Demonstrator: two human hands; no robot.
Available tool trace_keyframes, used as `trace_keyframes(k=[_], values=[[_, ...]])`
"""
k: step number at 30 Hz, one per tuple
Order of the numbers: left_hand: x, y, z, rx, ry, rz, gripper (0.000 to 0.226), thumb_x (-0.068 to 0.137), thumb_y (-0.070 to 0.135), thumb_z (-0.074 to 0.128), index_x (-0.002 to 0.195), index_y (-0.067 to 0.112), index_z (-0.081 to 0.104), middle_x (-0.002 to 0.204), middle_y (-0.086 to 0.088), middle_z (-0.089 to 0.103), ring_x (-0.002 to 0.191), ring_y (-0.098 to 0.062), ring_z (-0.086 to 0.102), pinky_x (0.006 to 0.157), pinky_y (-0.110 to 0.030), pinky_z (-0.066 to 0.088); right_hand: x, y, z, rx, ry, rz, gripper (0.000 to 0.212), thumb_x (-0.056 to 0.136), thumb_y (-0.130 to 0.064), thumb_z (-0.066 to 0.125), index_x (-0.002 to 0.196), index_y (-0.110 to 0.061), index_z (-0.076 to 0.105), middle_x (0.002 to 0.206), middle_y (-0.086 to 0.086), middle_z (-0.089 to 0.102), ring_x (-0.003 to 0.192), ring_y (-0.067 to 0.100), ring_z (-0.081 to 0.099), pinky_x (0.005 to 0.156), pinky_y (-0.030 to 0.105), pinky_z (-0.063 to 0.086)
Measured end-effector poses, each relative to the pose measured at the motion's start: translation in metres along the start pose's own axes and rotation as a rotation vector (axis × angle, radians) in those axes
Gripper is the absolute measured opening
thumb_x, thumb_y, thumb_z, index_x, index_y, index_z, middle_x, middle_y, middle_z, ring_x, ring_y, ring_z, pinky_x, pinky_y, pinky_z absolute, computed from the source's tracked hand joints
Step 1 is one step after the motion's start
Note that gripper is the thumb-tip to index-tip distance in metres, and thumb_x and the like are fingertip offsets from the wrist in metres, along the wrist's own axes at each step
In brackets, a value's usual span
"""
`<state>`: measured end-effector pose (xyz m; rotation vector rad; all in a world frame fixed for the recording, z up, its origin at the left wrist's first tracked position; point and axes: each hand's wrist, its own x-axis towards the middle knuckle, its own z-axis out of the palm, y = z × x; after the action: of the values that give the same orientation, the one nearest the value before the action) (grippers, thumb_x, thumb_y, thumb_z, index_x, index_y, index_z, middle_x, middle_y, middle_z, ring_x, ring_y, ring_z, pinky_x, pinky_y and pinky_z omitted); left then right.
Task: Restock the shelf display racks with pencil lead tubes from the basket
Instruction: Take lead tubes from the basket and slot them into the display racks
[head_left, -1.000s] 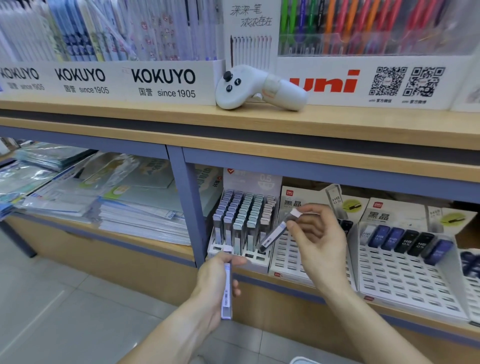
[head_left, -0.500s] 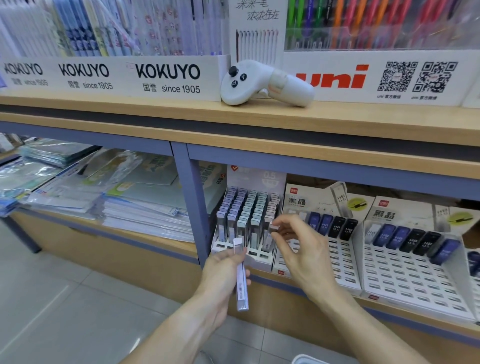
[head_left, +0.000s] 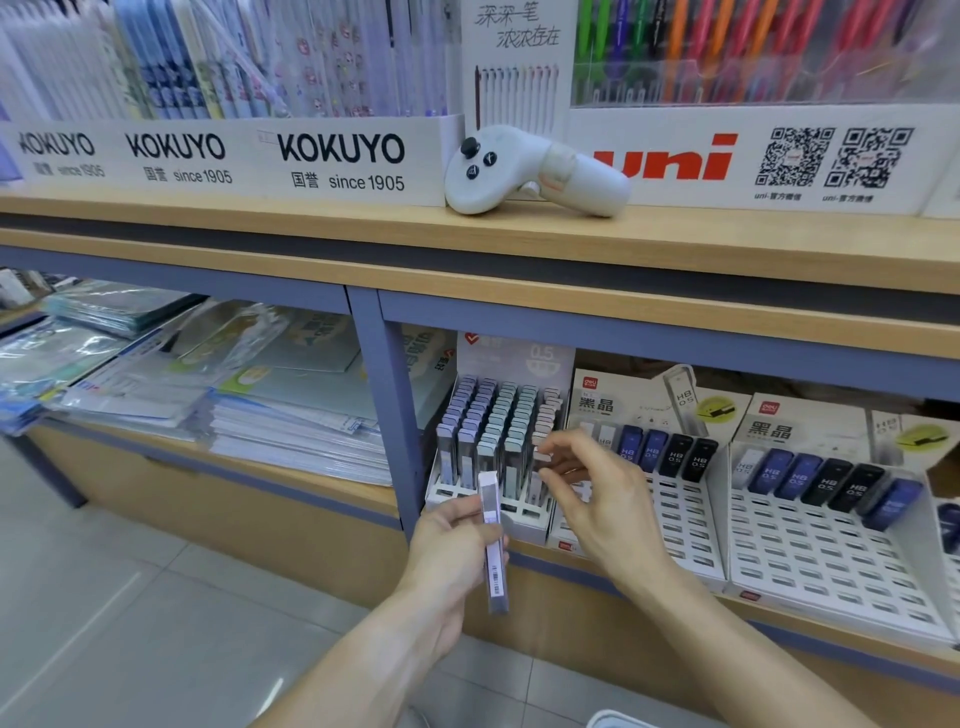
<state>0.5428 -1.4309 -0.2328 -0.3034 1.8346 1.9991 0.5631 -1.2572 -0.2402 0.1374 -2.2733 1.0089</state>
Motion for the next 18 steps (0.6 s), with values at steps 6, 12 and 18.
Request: trace_keyframes(k=[6, 12, 18], values=[[-0.004, 0.003, 0.003, 0.032, -0.014, 0.032, 0.032, 0.089, 0.002, 0.073, 0.117, 0.018, 0.07, 0.105, -0.001, 0.077, 0.105, -0.017, 0.071, 0.108, -0.042, 0.048, 0.003, 0.007, 0.002, -0.132, 0.021, 0.014, 0.036, 0.089, -0.005, 0.072, 0.118, -0.027, 0.07, 0.105, -0.011, 0.05, 0.08, 0.004, 0.058, 0.073, 0.028, 0.055], [-0.007, 0.003, 0.004, 0.025, -0.024, 0.07, 0.029, 0.083, 0.002, 0.08, 0.106, 0.019, 0.075, 0.1, -0.002, 0.079, 0.105, -0.019, 0.072, 0.109, -0.043, 0.049, 0.002, -0.004, -0.004, -0.086, 0.026, 0.058, 0.033, 0.091, -0.013, 0.073, 0.119, -0.029, 0.069, 0.104, -0.013, 0.058, 0.084, 0.006, 0.062, 0.074, 0.029, 0.055], [-0.006, 0.002, 0.008, 0.055, -0.1, 0.149, 0.027, 0.083, 0.004, 0.081, 0.106, 0.017, 0.076, 0.099, -0.002, 0.079, 0.102, -0.017, 0.073, 0.097, -0.03, 0.055, -0.01, -0.019, -0.006, 0.348, -0.02, 0.283, 0.034, 0.086, -0.011, 0.079, 0.108, -0.033, 0.067, 0.088, -0.008, 0.071, 0.086, 0.012, 0.069, 0.079, 0.036, 0.059]])
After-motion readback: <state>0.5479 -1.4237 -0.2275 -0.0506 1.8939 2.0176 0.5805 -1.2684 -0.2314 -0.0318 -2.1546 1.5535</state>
